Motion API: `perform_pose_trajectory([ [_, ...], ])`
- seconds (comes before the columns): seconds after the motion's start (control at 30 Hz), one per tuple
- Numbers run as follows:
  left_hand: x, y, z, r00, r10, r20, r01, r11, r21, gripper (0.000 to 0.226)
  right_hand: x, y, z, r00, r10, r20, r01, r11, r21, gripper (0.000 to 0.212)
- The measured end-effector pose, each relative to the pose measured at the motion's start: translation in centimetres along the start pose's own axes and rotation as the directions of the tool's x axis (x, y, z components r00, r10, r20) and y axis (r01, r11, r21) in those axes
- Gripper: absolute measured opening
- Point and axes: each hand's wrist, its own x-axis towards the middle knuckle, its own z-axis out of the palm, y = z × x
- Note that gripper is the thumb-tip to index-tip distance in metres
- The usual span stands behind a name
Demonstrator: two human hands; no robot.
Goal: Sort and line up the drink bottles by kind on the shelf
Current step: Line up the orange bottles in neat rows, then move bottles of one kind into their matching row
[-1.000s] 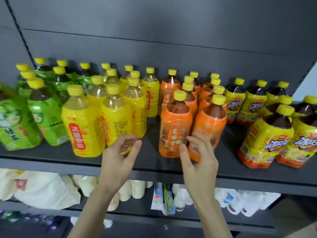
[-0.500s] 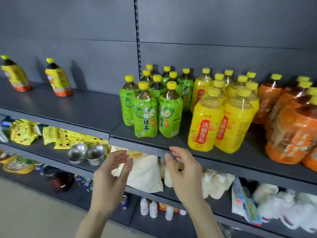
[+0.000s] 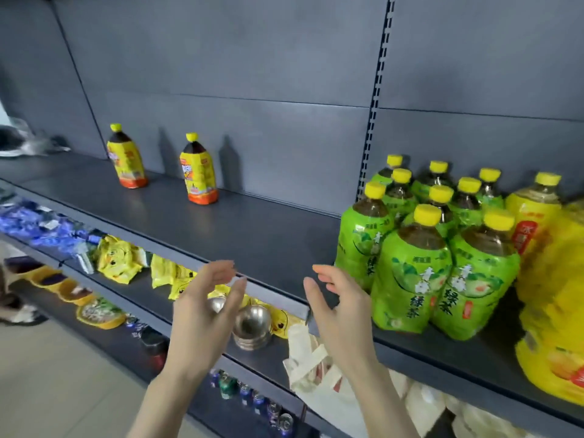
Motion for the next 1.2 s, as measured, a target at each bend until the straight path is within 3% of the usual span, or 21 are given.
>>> perform_pose_trajectory([
  [0.17,7.4,-5.4,-1.6,1.0,0.0,0.021,-0.001,0.999,0.053,0.03,5.5,0.7,7.4,1.0,0.018,-0.001,-0.018,1.0,-0.002,0.037],
  [0.3,12.6,-9.2,-3.4,1.0,-0.012,-0.012,0.012,0.997,0.078,0.018,9.5,0.9,13.1,0.997,0.047,0.062,-0.046,0.999,-0.01,0.022],
  [0.47,19.1,-14.4,-5.8,0.998,-0.05,-0.041,0.052,0.998,0.037,0.014,13.7,0.5,20.9,0.994,0.055,0.095,-0.054,0.998,-0.014,0.018],
  [0.77,31.6,-25.1,-10.9,0.995,-0.051,0.084,0.054,0.998,-0.033,0.018,18.9,0.0,36.1,0.992,0.122,-0.025,-0.124,0.989,-0.082,0.02],
  [1.03,40.6,-32.2,-11.8,0.982,-0.033,0.186,0.052,0.994,-0.099,0.022,23.0,0.1,44.7,0.956,0.26,-0.135,-0.279,0.948,-0.151,0.031],
  [1.2,44.3,-35.6,-11.4,0.981,-0.092,0.173,0.12,0.98,-0.159,0.03,25.9,2.1,47.6,0.896,0.392,-0.21,-0.417,0.904,-0.09,0.073],
])
